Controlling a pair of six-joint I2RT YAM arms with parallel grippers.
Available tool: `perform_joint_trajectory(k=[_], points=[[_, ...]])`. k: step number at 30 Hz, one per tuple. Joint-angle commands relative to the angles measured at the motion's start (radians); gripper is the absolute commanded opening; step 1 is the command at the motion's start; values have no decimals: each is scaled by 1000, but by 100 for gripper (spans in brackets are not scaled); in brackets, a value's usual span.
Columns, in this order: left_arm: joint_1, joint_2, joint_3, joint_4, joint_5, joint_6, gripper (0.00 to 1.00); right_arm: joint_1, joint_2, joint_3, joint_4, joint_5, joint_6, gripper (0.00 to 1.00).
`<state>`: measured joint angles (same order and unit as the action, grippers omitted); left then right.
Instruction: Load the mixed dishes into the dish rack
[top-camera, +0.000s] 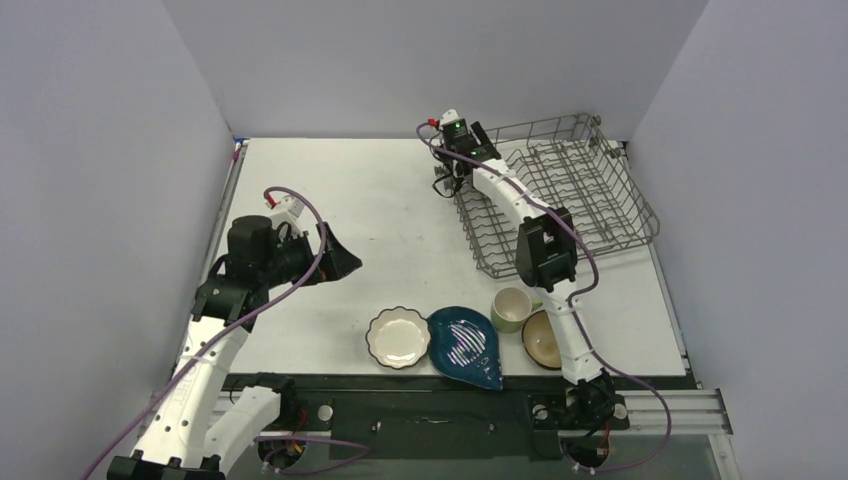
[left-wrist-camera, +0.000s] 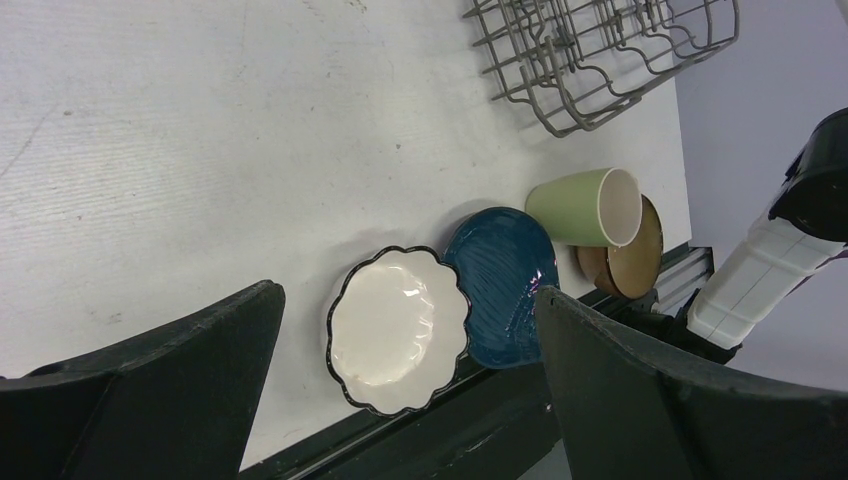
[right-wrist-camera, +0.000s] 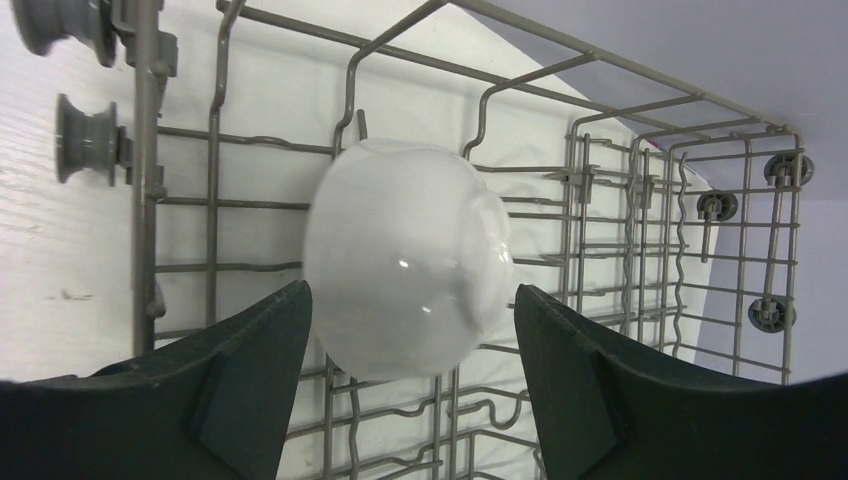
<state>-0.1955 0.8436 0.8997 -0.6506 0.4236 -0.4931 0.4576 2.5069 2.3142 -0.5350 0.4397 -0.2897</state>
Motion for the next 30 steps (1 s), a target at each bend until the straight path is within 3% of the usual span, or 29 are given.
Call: perform_joint_trajectory(k=[1,7,14,21,25,27,30], points=[[1,-15,5,45,19,-7,96,-12,-158,-3,-4,-39,103,70],[2,-12,-23,68,19,-15,96,-38,-234,-28,-44,-80,193,70],[2,46,-75,95,17,-13,96,-47,-415,-181,-43,-94,301,70],[-40,118,-156,141,-23,-50,96,-50,-696,-484,-52,-67,481,71],[-224,186,-164,114,-231,-71,97,-47,-878,-718,-28,-117,597,71],[-321,223,-158,91,-407,-100,99,-39,-975,-835,-5,-153,644,71],[-418,256,-169,88,-539,-164,92,-28,-1101,-999,26,-189,694,71]])
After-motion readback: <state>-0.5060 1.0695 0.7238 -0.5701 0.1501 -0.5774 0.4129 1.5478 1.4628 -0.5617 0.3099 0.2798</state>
